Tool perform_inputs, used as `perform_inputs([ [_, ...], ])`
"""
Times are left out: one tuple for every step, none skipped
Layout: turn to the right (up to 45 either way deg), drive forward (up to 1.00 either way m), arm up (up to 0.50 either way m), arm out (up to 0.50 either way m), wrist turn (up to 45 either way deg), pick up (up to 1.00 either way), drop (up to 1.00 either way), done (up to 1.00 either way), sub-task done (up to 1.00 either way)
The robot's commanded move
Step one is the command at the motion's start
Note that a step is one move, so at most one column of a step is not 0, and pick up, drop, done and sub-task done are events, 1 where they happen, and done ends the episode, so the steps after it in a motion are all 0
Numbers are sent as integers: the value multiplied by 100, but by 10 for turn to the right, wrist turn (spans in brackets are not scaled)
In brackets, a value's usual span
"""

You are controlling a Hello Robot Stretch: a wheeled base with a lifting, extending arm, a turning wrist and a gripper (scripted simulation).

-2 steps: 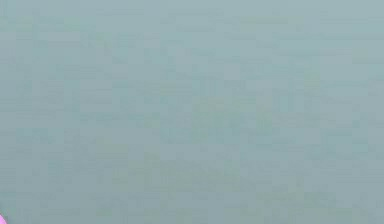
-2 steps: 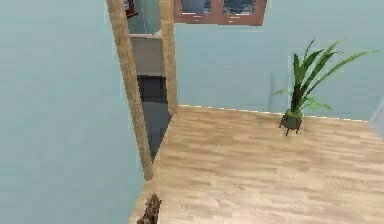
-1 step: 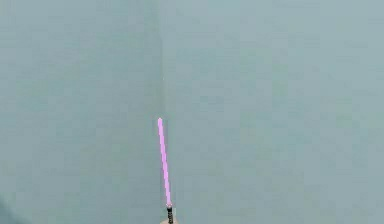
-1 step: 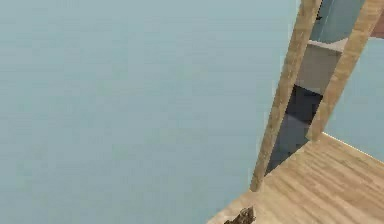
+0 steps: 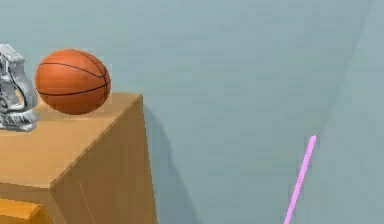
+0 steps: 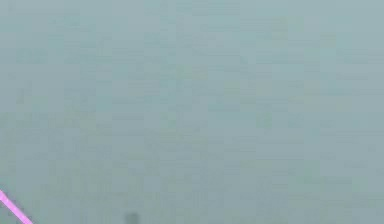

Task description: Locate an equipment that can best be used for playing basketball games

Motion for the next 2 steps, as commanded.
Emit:
perform_inputs([
  [-270, 0, 0, 0, 0, 0, 0, 0, 0],
  [0, 0, 0, 0, 0, 0, 0, 100, 0],
])
